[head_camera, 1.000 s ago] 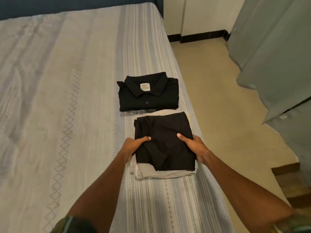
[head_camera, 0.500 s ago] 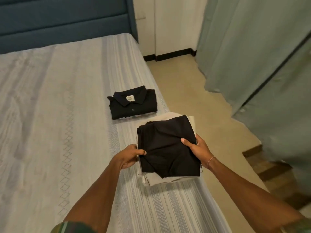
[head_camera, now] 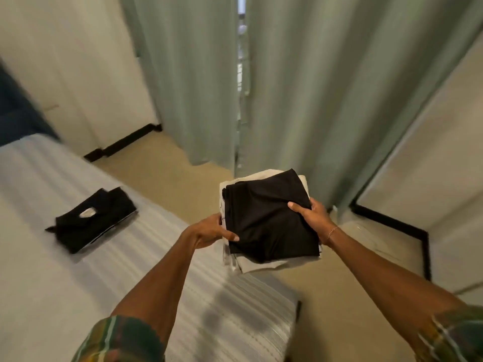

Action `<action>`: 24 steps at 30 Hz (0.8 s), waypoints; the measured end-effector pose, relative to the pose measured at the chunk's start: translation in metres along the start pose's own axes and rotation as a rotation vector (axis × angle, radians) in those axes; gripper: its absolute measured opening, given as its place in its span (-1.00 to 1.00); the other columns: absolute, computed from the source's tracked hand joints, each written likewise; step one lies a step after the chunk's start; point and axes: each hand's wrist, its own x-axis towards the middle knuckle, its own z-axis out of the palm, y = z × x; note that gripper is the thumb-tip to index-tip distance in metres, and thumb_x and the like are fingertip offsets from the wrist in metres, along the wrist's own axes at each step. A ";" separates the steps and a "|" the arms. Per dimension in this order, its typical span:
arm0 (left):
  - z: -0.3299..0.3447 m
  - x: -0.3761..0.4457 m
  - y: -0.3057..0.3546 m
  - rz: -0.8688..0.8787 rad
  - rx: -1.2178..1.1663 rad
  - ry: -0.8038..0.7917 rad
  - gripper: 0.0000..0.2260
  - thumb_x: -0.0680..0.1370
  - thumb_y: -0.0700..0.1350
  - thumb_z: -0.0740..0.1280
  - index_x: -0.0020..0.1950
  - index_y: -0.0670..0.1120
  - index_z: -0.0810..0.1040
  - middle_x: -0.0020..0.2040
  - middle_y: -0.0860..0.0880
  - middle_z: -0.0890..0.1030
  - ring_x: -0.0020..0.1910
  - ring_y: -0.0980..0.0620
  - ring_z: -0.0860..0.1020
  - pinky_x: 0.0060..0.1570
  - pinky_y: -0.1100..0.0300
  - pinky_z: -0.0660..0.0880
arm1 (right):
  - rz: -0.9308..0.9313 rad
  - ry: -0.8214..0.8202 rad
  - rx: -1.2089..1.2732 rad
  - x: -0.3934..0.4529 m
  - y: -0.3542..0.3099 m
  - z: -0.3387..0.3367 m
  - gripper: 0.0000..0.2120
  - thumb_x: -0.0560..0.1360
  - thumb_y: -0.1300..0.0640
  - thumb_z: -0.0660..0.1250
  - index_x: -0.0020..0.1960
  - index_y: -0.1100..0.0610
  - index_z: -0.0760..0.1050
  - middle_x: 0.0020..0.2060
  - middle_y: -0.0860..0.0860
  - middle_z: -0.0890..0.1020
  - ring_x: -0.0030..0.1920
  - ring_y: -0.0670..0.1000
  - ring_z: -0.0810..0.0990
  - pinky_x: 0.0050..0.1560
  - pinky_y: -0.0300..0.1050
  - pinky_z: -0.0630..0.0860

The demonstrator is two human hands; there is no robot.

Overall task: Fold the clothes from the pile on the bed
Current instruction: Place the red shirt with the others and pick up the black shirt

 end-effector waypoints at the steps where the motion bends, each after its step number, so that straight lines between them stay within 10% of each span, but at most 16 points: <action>1: 0.021 0.005 0.012 0.021 0.015 -0.033 -0.33 0.30 -0.28 0.64 0.35 -0.16 0.45 0.27 -0.13 0.58 0.25 -0.13 0.57 0.19 0.06 0.59 | -0.004 0.049 0.035 -0.015 0.001 -0.023 -0.63 0.46 0.04 0.54 0.22 0.06 0.56 0.07 0.02 0.69 0.03 0.03 0.67 -0.01 -0.09 0.61; 13: 0.356 0.045 0.068 0.207 0.436 -0.478 0.06 0.05 0.16 0.75 0.46 -0.03 0.39 0.34 -0.01 0.56 0.27 -0.02 0.56 0.29 -0.05 0.54 | 0.006 0.802 0.293 -0.251 0.081 -0.265 -0.63 0.45 0.03 0.55 0.19 0.07 0.54 0.08 -0.01 0.68 0.05 0.00 0.66 0.01 -0.13 0.60; 24: 0.591 -0.108 -0.024 0.114 0.471 -0.557 -0.13 0.38 0.41 0.41 0.42 -0.23 0.41 0.34 -0.19 0.54 0.28 -0.21 0.53 0.25 -0.03 0.50 | 0.099 1.235 0.505 -0.507 0.177 -0.299 -0.24 0.24 -0.42 0.54 0.30 -0.05 0.55 0.14 -0.09 0.69 0.14 0.00 0.67 0.25 0.05 0.58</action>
